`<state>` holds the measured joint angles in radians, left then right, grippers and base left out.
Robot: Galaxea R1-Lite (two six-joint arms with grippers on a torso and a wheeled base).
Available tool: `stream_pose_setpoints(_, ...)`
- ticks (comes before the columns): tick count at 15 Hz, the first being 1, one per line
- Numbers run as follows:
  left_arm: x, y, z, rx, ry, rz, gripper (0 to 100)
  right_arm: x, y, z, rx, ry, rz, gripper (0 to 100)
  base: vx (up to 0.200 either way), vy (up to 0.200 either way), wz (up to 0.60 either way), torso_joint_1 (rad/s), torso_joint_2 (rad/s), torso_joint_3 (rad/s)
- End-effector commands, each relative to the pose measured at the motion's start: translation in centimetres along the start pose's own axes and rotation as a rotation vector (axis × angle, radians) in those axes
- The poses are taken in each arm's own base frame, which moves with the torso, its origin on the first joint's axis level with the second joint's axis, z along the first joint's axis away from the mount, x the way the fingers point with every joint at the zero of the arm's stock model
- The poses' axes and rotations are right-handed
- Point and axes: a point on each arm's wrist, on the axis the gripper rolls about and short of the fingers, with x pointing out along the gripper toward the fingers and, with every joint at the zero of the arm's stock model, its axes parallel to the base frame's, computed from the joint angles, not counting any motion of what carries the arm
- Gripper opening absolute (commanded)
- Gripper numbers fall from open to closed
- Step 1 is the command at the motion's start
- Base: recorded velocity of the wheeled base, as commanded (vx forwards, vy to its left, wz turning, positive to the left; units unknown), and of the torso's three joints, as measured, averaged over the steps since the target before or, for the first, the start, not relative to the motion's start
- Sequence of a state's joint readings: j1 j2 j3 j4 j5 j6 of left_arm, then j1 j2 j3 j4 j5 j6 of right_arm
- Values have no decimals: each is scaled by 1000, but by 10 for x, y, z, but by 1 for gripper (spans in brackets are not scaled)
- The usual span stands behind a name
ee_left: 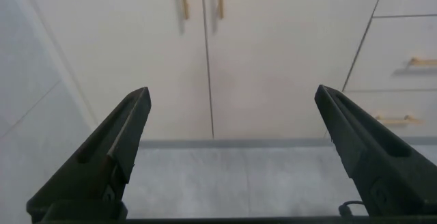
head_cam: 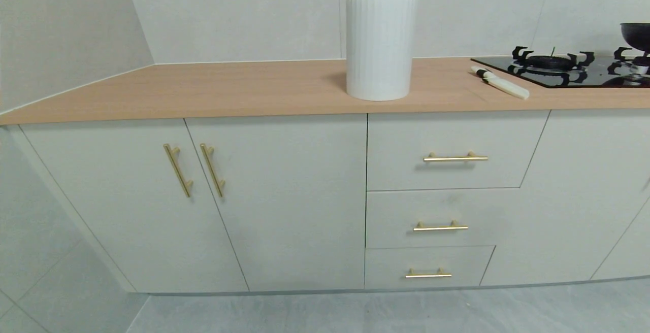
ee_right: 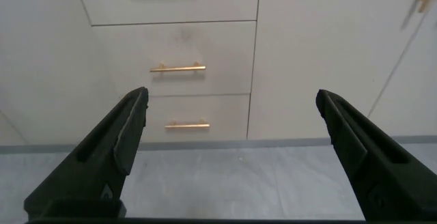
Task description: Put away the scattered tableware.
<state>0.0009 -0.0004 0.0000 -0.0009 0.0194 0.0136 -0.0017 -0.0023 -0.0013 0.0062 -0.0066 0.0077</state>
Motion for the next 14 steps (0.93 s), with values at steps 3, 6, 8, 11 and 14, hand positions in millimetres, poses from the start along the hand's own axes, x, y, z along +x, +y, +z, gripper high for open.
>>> stream_pose_setpoints(3,0,0,0,-1,0,1,100,0,0,0,0,2,-1,100,200,0,0,2,5,4)
stream_pose_setpoints(6,0,0,0,-1,0,1,100,0,0,0,2,2,-1,100,200,0,0,2,2,4)
stream_pose_setpoints(8,0,0,0,-1,0,1,100,0,0,0,2,2,-1,100,200,0,0,10,5,7)
stream_pose_setpoints(11,0,0,0,-1,0,1,100,0,0,0,2,2,1,100,200,0,0,1,1,4)
stream_pose_setpoints(14,0,0,0,0,0,0,100,0,0,0,2,2,-1,100,200,0,0,2,2,2)
